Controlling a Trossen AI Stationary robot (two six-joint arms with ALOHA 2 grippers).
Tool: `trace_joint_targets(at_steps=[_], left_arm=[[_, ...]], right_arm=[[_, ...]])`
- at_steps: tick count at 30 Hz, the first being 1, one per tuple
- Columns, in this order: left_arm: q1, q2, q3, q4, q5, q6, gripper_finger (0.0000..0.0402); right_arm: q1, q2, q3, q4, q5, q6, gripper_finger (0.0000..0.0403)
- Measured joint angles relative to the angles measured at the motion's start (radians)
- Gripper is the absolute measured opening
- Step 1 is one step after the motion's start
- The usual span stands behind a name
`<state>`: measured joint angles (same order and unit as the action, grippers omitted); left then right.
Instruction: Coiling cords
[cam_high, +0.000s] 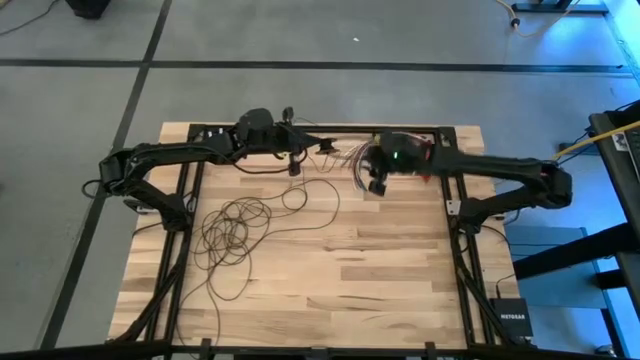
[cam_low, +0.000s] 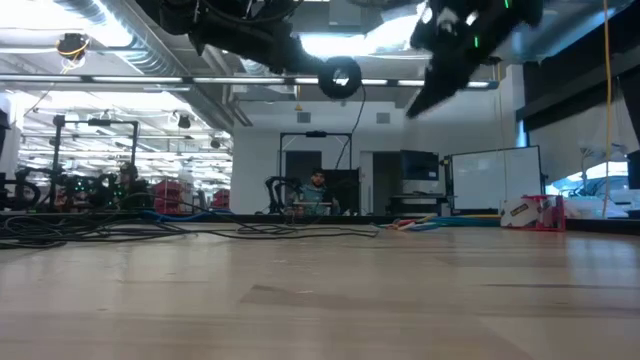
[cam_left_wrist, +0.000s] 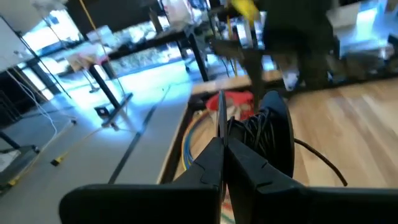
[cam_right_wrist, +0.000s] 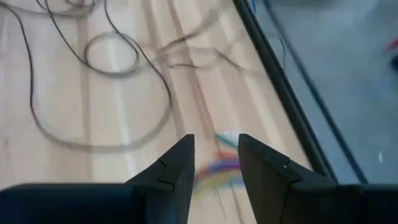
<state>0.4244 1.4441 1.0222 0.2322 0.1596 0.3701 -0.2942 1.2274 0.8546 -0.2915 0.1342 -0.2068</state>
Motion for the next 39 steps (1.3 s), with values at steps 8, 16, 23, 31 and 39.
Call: trace_joint_targets(at_steps=[8, 16, 23, 31, 39], left_arm=[[-0.014, 0.022, 0.000, 0.203, -0.261, -0.111, 0.0002], [-0.076, 0.152, -0.001, 0.349, -0.538, -0.011, 0.0001], [-0.110, 0.141, 0.000, 0.360, -0.537, 0.040, 0.0001], [-0.111, 0.135, 0.000, 0.354, -0.539, 0.060, 0.0001], [-0.113, 0.135, 0.000, 0.355, -0.539, 0.065, 0.0001]], right_arm=[[0.051, 0.082, -0.345, 0.812, 0.266, -0.052, 0.0129], [0.036, 0.139, -0.363, 0.993, 0.240, -0.048, 0.0129], [-0.023, 0.191, -0.365, 1.061, 0.250, -0.092, 0.0129], [-0.053, 0.198, -0.364, 1.155, 0.057, -0.068, 0.0129], [-0.064, 0.269, -0.364, 1.176, 0.161, -0.030, 0.0129]])
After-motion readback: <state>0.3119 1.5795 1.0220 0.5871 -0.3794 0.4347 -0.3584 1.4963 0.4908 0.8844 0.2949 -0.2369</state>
